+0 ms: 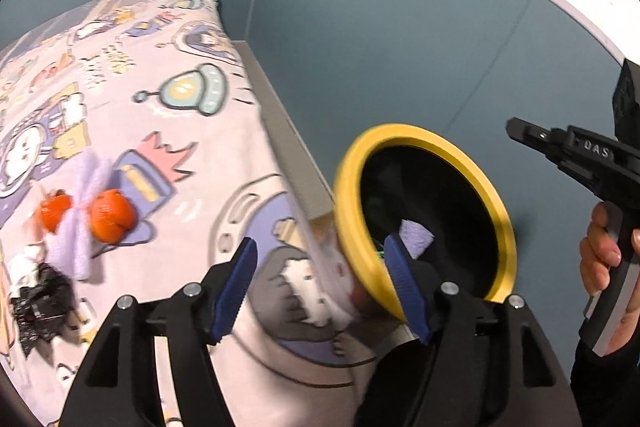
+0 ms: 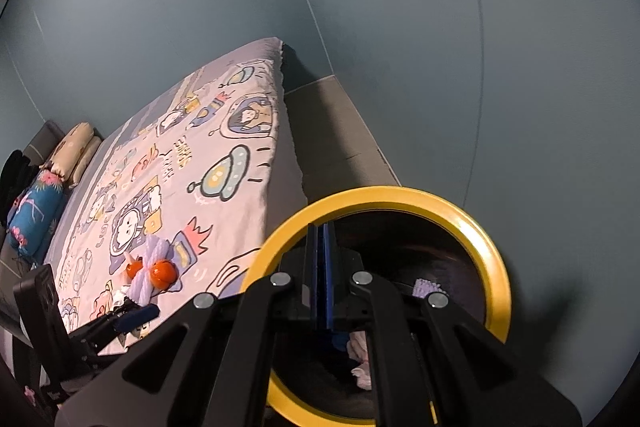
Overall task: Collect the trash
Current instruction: 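Move both open tools back over the remaining bed items, then grasp the second black plastic bag with the left tool while the right tool grasps the purple mesh net, then carry the black bag and purple mesh net over the bin with both tools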
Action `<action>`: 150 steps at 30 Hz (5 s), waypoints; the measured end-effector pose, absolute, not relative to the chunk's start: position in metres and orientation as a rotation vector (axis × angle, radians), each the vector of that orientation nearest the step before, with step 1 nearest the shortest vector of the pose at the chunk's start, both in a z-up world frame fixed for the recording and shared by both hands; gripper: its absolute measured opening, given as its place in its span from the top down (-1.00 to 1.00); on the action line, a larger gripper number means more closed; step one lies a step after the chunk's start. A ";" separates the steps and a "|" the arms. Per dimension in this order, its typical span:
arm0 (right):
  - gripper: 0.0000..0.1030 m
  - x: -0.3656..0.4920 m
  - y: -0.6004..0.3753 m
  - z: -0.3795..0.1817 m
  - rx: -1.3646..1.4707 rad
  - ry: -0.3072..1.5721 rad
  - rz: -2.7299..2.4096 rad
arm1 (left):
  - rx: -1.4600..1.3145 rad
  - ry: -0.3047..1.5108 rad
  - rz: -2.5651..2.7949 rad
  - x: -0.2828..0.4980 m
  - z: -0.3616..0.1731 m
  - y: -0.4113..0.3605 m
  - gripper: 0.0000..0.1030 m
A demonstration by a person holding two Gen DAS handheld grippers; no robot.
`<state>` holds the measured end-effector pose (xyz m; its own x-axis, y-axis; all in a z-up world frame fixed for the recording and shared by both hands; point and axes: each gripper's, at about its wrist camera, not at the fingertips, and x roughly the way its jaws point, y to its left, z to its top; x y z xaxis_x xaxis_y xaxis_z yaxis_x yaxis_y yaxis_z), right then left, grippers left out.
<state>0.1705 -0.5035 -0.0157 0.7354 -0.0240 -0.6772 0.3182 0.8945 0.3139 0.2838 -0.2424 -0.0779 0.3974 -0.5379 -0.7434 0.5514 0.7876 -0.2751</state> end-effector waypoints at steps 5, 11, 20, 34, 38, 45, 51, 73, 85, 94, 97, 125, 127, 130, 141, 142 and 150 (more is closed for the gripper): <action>0.95 0.181 -0.479 -0.010 0.402 0.732 -0.164 | -0.003 0.917 -0.620 0.294 -0.072 -0.206 -0.29; 0.95 0.195 -0.445 -0.006 0.362 0.744 -0.114 | -0.023 0.906 -0.528 0.303 -0.073 -0.153 -0.29; 0.94 0.220 -0.387 -0.003 0.305 0.761 -0.025 | -0.077 0.909 -0.390 0.314 -0.081 -0.068 -0.29; 0.19 0.259 -0.302 -0.014 0.236 0.795 0.089 | -0.107 0.928 -0.237 0.314 -0.111 0.021 -0.30; 0.16 0.277 -0.275 -0.026 0.223 0.832 0.126 | -0.124 0.944 -0.220 0.314 -0.123 0.032 -0.31; 0.14 0.316 -0.235 -0.053 0.212 0.902 0.162 | -0.152 0.968 -0.207 0.318 -0.140 0.049 -0.31; 0.14 0.346 -0.211 -0.077 0.196 0.955 0.161 | -0.167 0.996 -0.211 0.323 -0.155 0.056 -0.31; 0.28 0.422 -0.179 -0.149 0.154 1.118 0.116 | -0.204 1.038 -0.257 0.344 -0.181 0.042 -0.21; 0.43 0.437 -0.165 -0.162 0.132 1.148 0.123 | -0.189 1.073 -0.273 0.347 -0.192 0.033 0.44; 0.84 0.433 -0.153 -0.162 0.049 1.124 0.118 | -0.185 1.089 -0.289 0.345 -0.193 0.029 0.90; 0.88 0.433 -0.156 -0.165 0.059 1.119 0.114 | -0.194 1.090 -0.290 0.344 -0.192 0.030 0.93; 0.93 0.395 -0.193 -0.133 0.161 1.048 0.133 | -0.223 1.037 -0.307 0.306 -0.158 0.051 0.95; 0.93 0.391 -0.199 -0.131 0.162 1.044 0.126 | -0.228 1.035 -0.305 0.304 -0.156 0.053 0.95; 0.93 0.385 -0.209 -0.129 0.167 1.040 0.113 | -0.227 1.029 -0.301 0.298 -0.153 0.055 0.95; 0.93 0.365 -0.250 -0.117 0.202 1.006 0.066 | -0.219 0.995 -0.302 0.283 -0.136 0.056 0.95; 0.93 0.363 -0.252 -0.114 0.207 0.999 0.072 | -0.218 0.988 -0.303 0.281 -0.133 0.056 0.95; 0.93 0.341 -0.262 -0.092 0.226 0.956 0.107 | -0.209 0.964 -0.306 0.273 -0.119 0.053 0.95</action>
